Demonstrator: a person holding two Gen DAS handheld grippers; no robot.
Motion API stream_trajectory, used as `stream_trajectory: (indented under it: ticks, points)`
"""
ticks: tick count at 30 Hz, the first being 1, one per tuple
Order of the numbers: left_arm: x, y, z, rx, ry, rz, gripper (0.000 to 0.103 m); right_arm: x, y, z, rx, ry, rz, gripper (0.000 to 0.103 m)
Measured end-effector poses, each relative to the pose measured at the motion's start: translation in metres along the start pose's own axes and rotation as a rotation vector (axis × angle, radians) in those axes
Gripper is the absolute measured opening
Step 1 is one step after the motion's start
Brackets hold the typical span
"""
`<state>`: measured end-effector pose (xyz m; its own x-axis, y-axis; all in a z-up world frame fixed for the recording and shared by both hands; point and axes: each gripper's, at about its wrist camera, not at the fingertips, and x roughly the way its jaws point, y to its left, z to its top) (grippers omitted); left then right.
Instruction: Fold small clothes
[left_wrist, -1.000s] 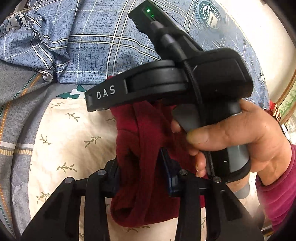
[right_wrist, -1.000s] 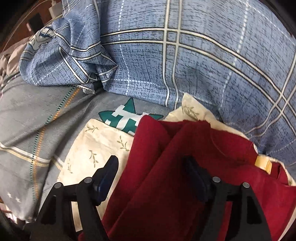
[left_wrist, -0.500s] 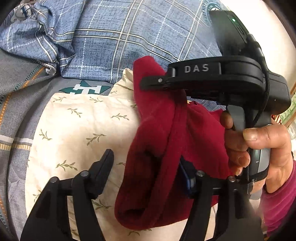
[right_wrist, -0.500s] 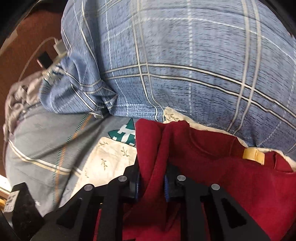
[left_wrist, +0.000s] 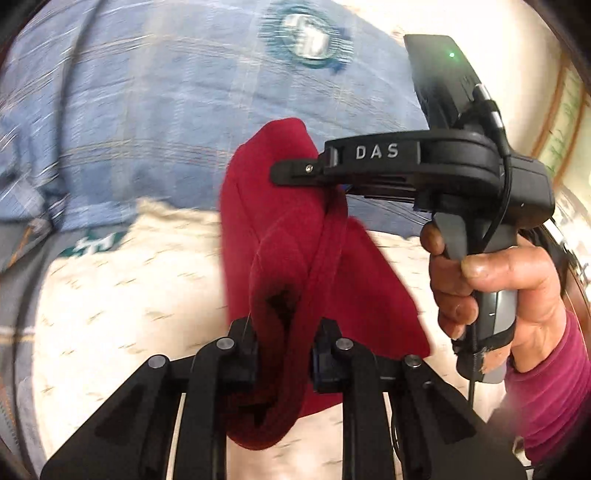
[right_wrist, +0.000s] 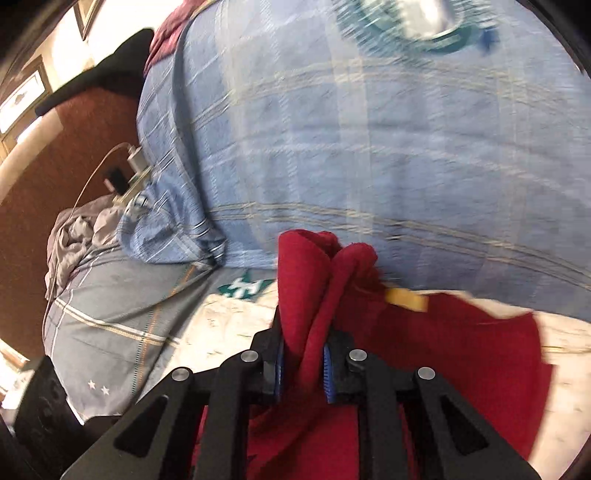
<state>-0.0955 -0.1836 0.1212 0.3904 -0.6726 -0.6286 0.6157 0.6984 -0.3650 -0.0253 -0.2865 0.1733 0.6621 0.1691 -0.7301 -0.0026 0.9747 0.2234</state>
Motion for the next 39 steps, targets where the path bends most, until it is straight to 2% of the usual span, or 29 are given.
stream_trajectory:
  ticks: [5,8,13,16,17,20,21,22,23,24,26,27,29,31,33,34,35,36,39]
  points:
    - [0.024,-0.059,0.01,0.1,0.037,-0.039,0.016,-0.042,-0.062,-0.012,0.07,-0.022,-0.072,0.015]
    - [0.048,-0.087,0.01,0.123,0.076,-0.065,0.016,-0.05,-0.096,-0.025,0.11,-0.02,-0.119,0.015]
    - [0.102,-0.11,0.001,0.114,0.162,-0.058,0.017,-0.034,-0.147,-0.047,0.183,0.012,-0.192,0.015]
    - [0.121,-0.111,-0.006,0.082,0.224,-0.073,0.027,-0.012,-0.173,-0.062,0.249,0.077,-0.189,0.016]
    - [0.12,-0.111,-0.006,0.09,0.229,-0.084,0.035,-0.007,-0.18,-0.068,0.277,0.092,-0.181,0.026]
    - [0.093,-0.107,-0.006,0.106,0.24,-0.128,0.05,-0.022,-0.191,-0.078,0.358,0.067,-0.142,0.038]
    - [0.077,-0.103,-0.005,0.112,0.218,-0.123,0.052,-0.031,-0.192,-0.081,0.373,0.064,-0.135,0.043]
    - [0.065,-0.098,-0.004,0.12,0.192,-0.114,0.058,-0.042,-0.19,-0.085,0.38,0.055,-0.125,0.052]
    - [0.053,-0.092,-0.003,0.128,0.161,-0.094,0.063,-0.051,-0.187,-0.087,0.379,0.042,-0.112,0.057]
    - [0.041,-0.082,-0.003,0.129,0.126,-0.057,0.064,-0.062,-0.182,-0.092,0.374,0.02,-0.086,0.059]
    - [0.028,-0.064,0.001,0.122,0.084,0.034,0.064,-0.079,-0.17,-0.104,0.36,-0.005,-0.039,0.07]
    - [0.028,-0.058,0.001,0.115,0.076,0.06,0.064,-0.082,-0.165,-0.107,0.355,-0.002,-0.029,0.072]
    - [0.028,-0.046,-0.007,0.096,0.089,0.096,0.064,-0.084,-0.152,-0.114,0.343,0.011,-0.005,0.072]
    - [0.031,-0.039,-0.012,0.065,0.117,0.1,0.064,-0.084,-0.144,-0.122,0.333,0.028,0.019,0.072]
    - [0.031,-0.036,-0.018,0.044,0.131,0.096,0.064,-0.074,-0.133,-0.129,0.314,0.053,-0.006,0.07]
    - [0.031,-0.039,-0.02,0.047,0.132,0.104,0.064,-0.07,-0.129,-0.131,0.286,0.067,-0.035,0.051]
    - [0.029,-0.04,-0.023,0.054,0.129,0.113,0.064,-0.067,-0.122,-0.131,0.238,0.075,-0.085,0.022]
    - [0.028,-0.039,-0.025,0.061,0.123,0.121,0.064,-0.069,-0.119,-0.133,0.211,0.07,-0.123,0.022]
    - [0.024,-0.038,-0.027,0.065,0.113,0.131,0.064,-0.087,-0.119,-0.141,0.204,0.024,-0.119,0.018]
